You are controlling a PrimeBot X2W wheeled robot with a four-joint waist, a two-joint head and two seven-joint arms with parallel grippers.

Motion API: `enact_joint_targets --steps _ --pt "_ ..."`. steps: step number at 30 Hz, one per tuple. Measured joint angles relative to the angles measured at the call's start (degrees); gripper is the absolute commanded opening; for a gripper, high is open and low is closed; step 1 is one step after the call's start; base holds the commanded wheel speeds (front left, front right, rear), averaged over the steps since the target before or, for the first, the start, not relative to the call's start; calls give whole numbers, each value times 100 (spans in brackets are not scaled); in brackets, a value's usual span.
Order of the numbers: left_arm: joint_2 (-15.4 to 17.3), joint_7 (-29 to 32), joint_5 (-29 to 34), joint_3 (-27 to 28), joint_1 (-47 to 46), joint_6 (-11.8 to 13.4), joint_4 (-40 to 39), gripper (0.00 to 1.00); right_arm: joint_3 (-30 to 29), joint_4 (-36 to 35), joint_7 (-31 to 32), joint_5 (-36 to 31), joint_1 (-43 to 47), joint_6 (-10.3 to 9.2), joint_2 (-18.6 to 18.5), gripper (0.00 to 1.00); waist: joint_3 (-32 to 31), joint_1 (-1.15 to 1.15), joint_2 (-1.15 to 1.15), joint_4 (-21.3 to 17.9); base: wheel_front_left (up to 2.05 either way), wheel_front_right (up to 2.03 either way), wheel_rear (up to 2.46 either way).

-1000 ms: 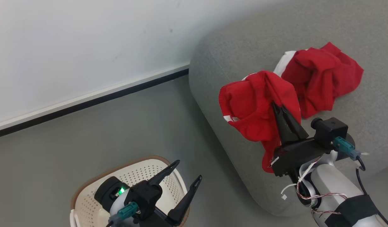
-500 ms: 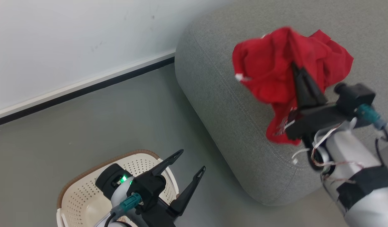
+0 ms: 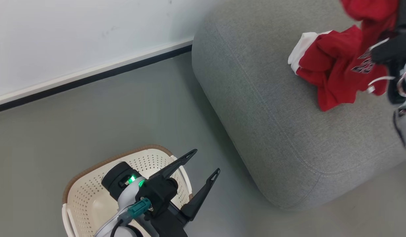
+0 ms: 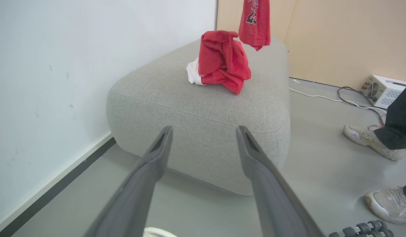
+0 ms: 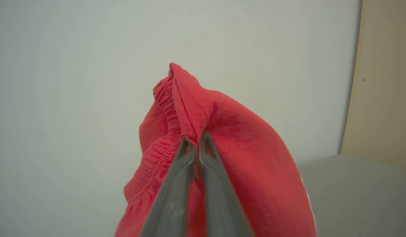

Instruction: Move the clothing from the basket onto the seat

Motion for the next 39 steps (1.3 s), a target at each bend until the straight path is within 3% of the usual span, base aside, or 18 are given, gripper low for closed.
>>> enact_joint_targets --steps 6,12,27,39 --pt "14 49 123 -66 -151 -44 -70 100 -363 361 12 20 -518 -68 -457 0 193 0 0 150 0 0 0" --pt "101 91 134 -65 -196 -49 -223 100 -548 647 11 44 -678 -144 -622 0 462 0 0 308 0 0 0" --pt "388 148 227 71 -499 -101 -578 100 -888 1196 -2 48 -714 -252 -598 0 1320 1 0 555 0 0 0" --pt "497 191 242 105 -702 -197 -605 100 -1115 1959 -47 125 -413 -294 -382 0 1791 0 0 508 0 0 0"
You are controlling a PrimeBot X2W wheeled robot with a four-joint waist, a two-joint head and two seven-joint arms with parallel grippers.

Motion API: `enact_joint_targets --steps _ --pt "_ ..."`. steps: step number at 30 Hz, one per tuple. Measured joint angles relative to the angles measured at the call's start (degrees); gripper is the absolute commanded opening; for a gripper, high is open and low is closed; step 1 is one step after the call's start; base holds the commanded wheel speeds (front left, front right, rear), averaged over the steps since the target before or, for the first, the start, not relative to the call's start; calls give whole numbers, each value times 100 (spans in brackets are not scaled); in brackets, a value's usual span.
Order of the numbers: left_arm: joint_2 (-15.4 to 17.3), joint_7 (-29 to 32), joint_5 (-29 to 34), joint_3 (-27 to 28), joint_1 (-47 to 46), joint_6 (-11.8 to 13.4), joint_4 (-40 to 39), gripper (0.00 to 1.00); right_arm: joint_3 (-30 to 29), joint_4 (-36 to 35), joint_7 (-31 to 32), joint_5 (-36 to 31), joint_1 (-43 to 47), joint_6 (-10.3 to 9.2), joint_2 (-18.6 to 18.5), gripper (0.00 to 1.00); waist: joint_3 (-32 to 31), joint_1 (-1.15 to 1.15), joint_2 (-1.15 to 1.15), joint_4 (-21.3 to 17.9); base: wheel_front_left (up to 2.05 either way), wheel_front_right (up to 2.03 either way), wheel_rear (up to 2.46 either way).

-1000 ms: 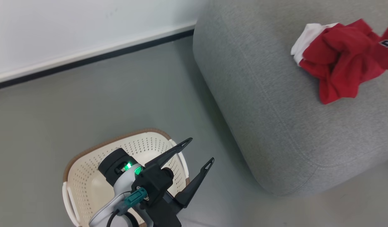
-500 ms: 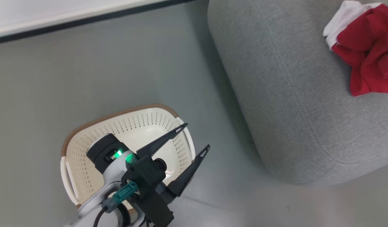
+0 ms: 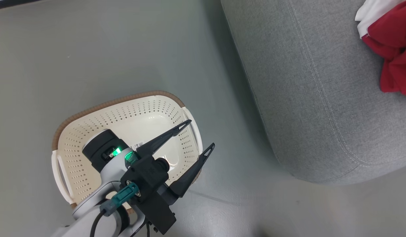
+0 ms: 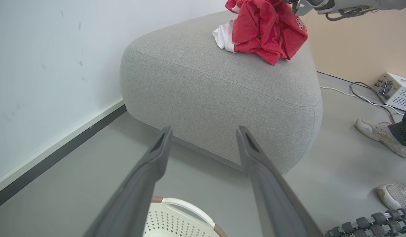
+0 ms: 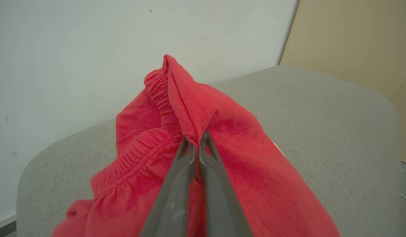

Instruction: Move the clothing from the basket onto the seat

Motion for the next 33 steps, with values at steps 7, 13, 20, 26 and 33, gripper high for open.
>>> enact_joint_targets --steps 7,13,20,26,33 --pt "32 -9 -1 -9 -66 -5 74 100 -35 275 -3 36 20 0 135 0 37 0 0 -23 0 0 0" --pt "20 -59 -5 -40 -80 -47 229 100 -16 432 -4 26 -39 0 148 100 -60 0 0 -22 0 0 0" --pt "-104 -197 -23 -78 -94 -48 428 100 108 543 -5 -73 -25 11 183 100 -264 0 0 -15 0 0 0" --pt "-246 -361 -75 -78 -91 -47 672 100 266 519 -27 -211 277 103 271 100 -569 -1 0 4 0 0 0" --pt "-393 -532 -124 -27 -32 81 948 100 430 -69 -29 -478 778 257 308 100 -999 -1 -1 70 0 0 0"
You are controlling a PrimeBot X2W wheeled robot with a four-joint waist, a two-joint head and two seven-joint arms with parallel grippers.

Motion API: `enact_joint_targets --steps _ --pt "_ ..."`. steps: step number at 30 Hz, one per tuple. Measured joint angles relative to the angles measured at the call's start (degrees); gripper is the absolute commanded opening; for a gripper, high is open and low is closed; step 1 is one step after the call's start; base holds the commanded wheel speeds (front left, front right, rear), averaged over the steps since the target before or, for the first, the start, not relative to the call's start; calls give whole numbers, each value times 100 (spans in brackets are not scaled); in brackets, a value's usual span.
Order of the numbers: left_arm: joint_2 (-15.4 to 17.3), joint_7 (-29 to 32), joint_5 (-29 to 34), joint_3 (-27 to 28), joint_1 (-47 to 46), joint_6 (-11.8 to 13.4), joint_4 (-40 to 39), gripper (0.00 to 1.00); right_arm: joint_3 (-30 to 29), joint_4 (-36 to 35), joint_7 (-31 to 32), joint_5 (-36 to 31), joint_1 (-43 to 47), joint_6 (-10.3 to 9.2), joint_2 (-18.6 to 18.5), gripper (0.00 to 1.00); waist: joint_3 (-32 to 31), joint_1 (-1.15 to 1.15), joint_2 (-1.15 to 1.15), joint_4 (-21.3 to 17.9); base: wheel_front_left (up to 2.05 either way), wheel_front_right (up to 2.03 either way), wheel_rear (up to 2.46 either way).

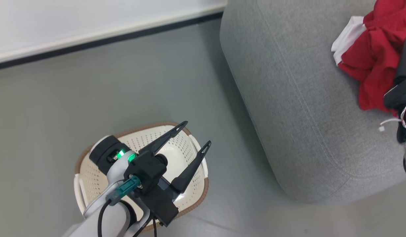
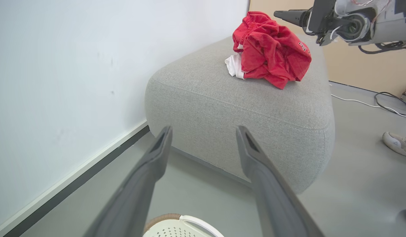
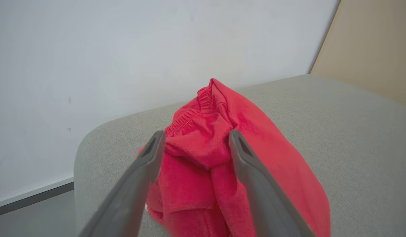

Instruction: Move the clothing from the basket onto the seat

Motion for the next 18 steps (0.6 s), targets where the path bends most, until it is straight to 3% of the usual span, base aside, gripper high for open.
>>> enact_joint_targets --steps 18 --pt "-221 -471 -403 476 817 677 466 100 225 -2159 0 -361 2129 44 238 100 -1124 0 0 695 0 0 0"
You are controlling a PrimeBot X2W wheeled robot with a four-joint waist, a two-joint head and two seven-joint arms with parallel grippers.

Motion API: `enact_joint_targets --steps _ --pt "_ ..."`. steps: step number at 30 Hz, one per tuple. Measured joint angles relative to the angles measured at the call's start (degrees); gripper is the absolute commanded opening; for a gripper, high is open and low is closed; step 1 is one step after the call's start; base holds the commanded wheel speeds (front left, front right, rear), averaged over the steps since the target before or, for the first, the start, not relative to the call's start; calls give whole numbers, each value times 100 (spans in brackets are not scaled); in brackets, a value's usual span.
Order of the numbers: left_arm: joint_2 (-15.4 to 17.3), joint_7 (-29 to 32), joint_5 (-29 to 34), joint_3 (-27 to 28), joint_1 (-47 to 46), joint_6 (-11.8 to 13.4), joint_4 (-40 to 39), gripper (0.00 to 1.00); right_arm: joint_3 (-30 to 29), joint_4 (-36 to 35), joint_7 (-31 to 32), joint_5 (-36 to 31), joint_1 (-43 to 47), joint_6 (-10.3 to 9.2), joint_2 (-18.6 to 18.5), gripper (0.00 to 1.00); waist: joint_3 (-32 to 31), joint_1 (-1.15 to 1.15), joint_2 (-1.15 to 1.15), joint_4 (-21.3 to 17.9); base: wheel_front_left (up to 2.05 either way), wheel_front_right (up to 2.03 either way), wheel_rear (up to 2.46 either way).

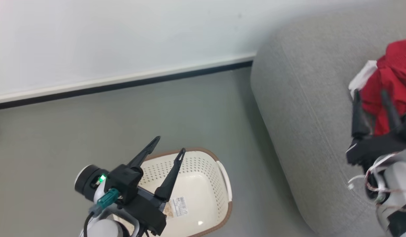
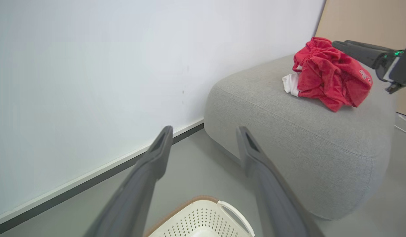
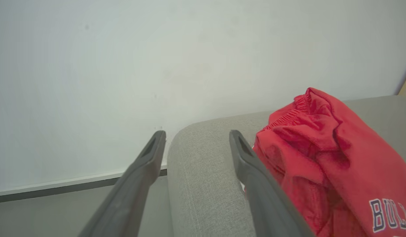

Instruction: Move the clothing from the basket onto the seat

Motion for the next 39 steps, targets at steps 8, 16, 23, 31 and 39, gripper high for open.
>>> enact_joint_targets --steps 8,16,23,31,39 --pt "35 -127 -200 341 362 231 135 100 160 -695 0 -80 675 -56 170 100 -376 0 0 374 0 0 0" --pt "62 -236 -311 722 704 363 293 100 412 -1085 0 -164 1127 -107 316 100 -681 0 0 660 0 0 0" --pt "70 -310 -389 1053 975 460 377 100 444 -1318 38 -165 1524 -157 330 100 -898 0 0 861 0 0 0" --pt "110 -366 -536 1433 1275 508 492 100 430 -1510 165 -256 1694 -208 331 100 -1019 0 0 969 0 0 0" --pt "148 -410 -549 1738 1517 508 558 100 341 -1720 297 -256 2001 -253 328 100 -1126 1 1 965 0 0 0"
